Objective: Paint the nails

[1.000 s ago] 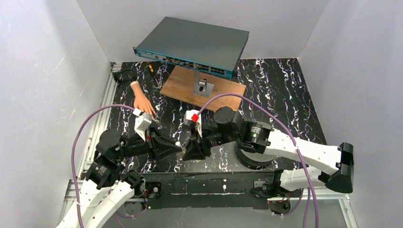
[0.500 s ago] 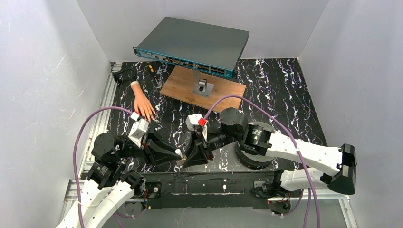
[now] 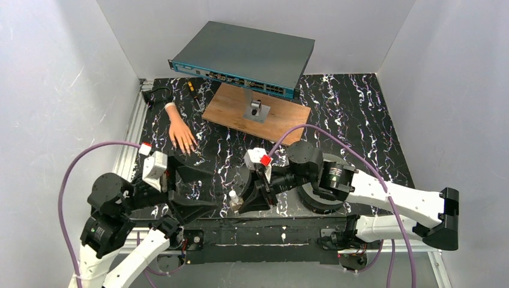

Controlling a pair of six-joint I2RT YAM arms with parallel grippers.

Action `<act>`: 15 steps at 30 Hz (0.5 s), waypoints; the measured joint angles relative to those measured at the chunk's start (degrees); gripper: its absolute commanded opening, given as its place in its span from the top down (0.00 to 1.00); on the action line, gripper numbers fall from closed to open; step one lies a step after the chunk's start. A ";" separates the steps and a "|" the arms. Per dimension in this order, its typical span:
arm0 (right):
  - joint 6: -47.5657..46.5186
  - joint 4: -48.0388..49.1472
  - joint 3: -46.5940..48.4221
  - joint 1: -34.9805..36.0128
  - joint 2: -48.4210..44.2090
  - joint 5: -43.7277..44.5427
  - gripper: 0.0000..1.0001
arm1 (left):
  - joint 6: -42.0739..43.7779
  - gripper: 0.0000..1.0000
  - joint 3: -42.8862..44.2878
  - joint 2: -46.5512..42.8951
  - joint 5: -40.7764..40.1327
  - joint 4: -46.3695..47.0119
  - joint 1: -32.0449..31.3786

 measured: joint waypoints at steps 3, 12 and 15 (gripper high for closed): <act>0.20 -2.71 -1.16 0.22 -1.16 8.11 0.99 | 0.59 0.15 2.54 -0.33 -5.51 -3.93 -0.02; 2.95 -10.03 3.28 0.20 4.44 27.78 0.99 | -1.55 0.30 0.76 3.02 -18.67 -9.79 0.00; 3.39 -11.37 4.68 0.20 6.10 30.80 0.99 | -3.04 0.37 -1.16 3.91 -20.52 -9.27 0.00</act>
